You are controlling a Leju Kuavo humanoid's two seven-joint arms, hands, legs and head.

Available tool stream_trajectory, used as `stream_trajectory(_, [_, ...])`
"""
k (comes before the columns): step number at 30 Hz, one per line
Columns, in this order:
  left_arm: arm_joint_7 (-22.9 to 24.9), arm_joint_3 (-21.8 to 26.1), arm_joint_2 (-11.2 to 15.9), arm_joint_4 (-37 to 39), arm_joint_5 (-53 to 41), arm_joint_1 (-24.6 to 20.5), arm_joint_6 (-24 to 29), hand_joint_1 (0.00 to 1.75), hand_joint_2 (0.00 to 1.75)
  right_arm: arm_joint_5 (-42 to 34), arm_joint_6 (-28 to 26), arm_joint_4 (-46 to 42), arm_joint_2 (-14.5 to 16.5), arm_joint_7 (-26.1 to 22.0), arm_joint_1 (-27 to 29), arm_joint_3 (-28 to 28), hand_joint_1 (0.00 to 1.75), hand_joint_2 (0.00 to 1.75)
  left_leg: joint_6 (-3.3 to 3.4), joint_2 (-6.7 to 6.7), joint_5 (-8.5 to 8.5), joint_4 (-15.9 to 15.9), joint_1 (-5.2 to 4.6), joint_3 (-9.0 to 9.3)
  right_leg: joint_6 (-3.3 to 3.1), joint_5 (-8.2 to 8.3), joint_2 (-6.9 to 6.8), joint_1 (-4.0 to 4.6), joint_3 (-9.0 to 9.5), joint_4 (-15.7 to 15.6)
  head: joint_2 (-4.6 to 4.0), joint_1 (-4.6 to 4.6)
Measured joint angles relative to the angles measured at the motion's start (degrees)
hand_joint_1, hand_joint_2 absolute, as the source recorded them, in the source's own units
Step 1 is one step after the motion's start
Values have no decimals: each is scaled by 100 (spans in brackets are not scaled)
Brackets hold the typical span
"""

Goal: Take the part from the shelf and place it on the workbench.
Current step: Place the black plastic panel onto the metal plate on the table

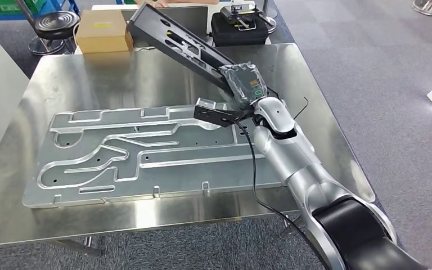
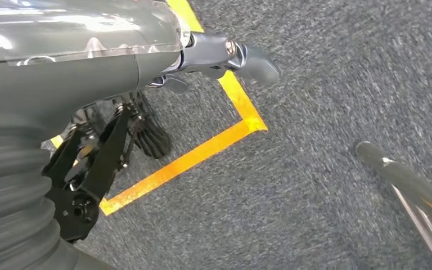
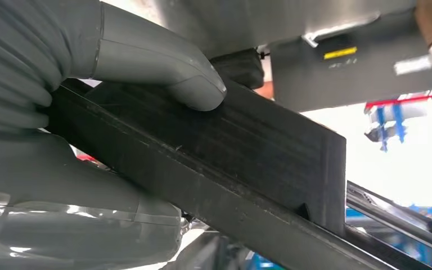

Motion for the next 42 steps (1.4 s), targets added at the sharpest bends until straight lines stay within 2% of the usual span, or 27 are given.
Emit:
stream_trajectory(2, [-5,-19,1,0,-2,-4,-10,0,175,82,270,226,63,-200,-66,110,175,175,26,10,-12,-1,-3,12,20,-261,-1,-7,-374,701,0,0])
stream_trajectory(3, [-6,-27,2,0,-2,-6,-14,0,175,123,413,364,114,-308,-73,183,175,175,28,13,-18,0,-4,20,21,-265,-2,-11,-489,882,0,0])
stream_trajectory(4, [-6,-33,2,0,-2,-8,-15,0,175,173,540,511,179,-397,-73,270,175,175,28,14,-23,2,-5,29,15,-166,-2,-14,-509,862,0,0])
stream_trajectory(5, [-4,-38,1,0,-2,-11,-14,0,175,229,641,648,250,-457,-73,361,175,175,23,13,-29,5,-6,40,-3,25,-2,-17,-421,628,0,0])
stream_trajectory(6, [-1,-40,0,0,-2,-13,-11,0,175,290,717,775,322,-484,-78,460,175,175,13,10,-37,7,-8,51,-33,255,-2,-14,-248,235,0,0])
stream_trajectory(7, [3,-42,-4,0,-2,-14,-9,0,175,340,778,890,388,-483,-93,553,175,175,-1,6,-45,10,-18,56,-63,414,-1,0,-69,-143,0,0])
stream_trajectory(8, [9,-43,-8,0,-2,-14,-8,0,175,377,831,999,456,-473,-112,640,175,175,-22,2,-49,15,-26,56,-88,518,1,14,67,-441,0,0])
stream_trajectory(9, [14,-43,-11,0,-2,-12,-7,0,175,406,880,1110,523,-462,-126,722,175,175,-48,-1,-50,16,-29,54,-106,549,3,32,139,-603,0,0])
stream_trajectory(12, [26,-42,-18,0,-2,-2,-8,0,175,452,965,1368,664,-442,-142,894,175,175,-143,0,-51,4,-15,59,-163,556,6,38,174,-696,0,0])
stream_trajectory(14, [28,-41,-18,0,-2,5,-20,0,175,493,1074,1489,726,-419,-185,979,175,175,-201,8,-202,207,-7,-15,-229,592,1,5,216,-764,0,-1])
stream_trajectory(15, [27,-41,-16,0,-2,6,-32,0,175,528,1160,1556,760,-401,-216,1028,175,175,-223,12,-359,482,3,-132,-250,602,-2,-4,232,-783,0,-1])
stream_trajectory(17, [23,-41,-14,0,-2,5,-66,0,175,625,1342,1711,812,-374,-254,1144,175,175,-264,14,-695,1233,12,-471,-270,602,-2,-2,239,-785,0,-1])
stream_trajectory(18, [21,-41,-14,0,-2,5,-84,0,175,682,1415,1784,831,-369,-248,1204,175,175,-282,14,-768,1500,22,-602,-269,600,-5,-2,241,-783,0,0])
stream_trajectory(19, [16,-41,-14,0,-2,6,-103,0,175,739,1480,1853,847,-370,-235,1265,175,175,-298,15,-736,1570,34,-643,-263,597,-7,-3,242,-777,0,0])
stream_trajectory(20, [9,-41,-13,0,-2,5,-118,0,175,798,1533,1913,866,-371,-222,1325,175,175,-312,17,-600,1406,51,-569,-252,589,-8,-8,243,-766,0,0])
stream_trajectory(22, [-17,-40,-8,0,-1,4,-137,0,175,909,1636,2014,912,-367,-218,1460,175,175,-342,21,-255,666,83,-198,-198,552,-3,-13,236,-711,0,0])
stream_trajectory(24, [-57,-37,-6,0,0,3,-149,0,175,994,1724,2094,962,-358,-236,1596,175,175,-301,14,-119,153,86,65,-134,517,19,3,214,-647,0,1])
stream_trajectory(28, [-171,-32,-22,0,0,2,-180,0,175,1084,1828,2225,1016,-327,-268,1807,0,0,-118,26,-117,62,54,119,-12,476,40,-8,205,-604,0,0])
stream_trajectory(30, [-201,-34,-33,0,0,5,-199,0,175,1116,1848,2290,1016,-314,-280,1885,0,0,-50,42,-95,37,60,130,31,225,28,-20,39,-219,0,0])
stream_trajectory(32, [-201,-45,-39,0,0,20,-206,0,175,1145,1840,2357,1012,-309,-280,1957,0,0,-19,51,-91,36,43,120,42,-134,20,-25,-307,526,0,0])
stream_trajectory(33, [-196,-56,-42,0,0,32,-204,0,175,1157,1834,2386,1010,-307,-280,1989,0,0,-13,54,-90,36,33,119,38,-229,20,-26,-443,821,0,1])
stream_trajectory(34, [-192,-68,-44,0,0,42,-202,0,175,1165,1832,2410,1008,-307,-282,2015,0,0,-10,56,-91,36,23,121,25,-222,20,-24,-489,933,0,1])
stream_trajectory(35, [-189,-78,-48,0,0,49,-199,0,175,1169,1832,2427,1006,-307,-288,2034,0,0,-8,54,-90,36,15,128,0,-114,21,-17,-424,822,0,1])
stream_trajectory(36, [-187,-86,-52,0,0,53,-198,0,175,1170,1831,2437,1005,-307,-296,2047,0,0,-8,51,-90,36,6,137,-39,59,21,-4,-261,520,0,1])
stream_trajectory(38, [-189,-97,-78,1,0,53,-192,0,87,1169,1825,2446,1006,-309,-314,2065,0,0,-22,47,-82,33,-9,149,-149,346,14,44,141,-242,0,0])
stream_trajectory(40, [-227,-106,-102,2,0,53,-180,0,0,1144,1781,2449,1008,-313,-320,2081,0,0,-72,48,-69,27,-5,149,-216,442,2,93,334,-641,0,0])
stream_trajectory(42, [-286,-109,-111,3,0,52,-167,0,0,1066,1658,2451,1007,-335,-309,2089,0,0,-140,51,-48,-3,11,160,-227,470,-2,117,344,-699,0,0])
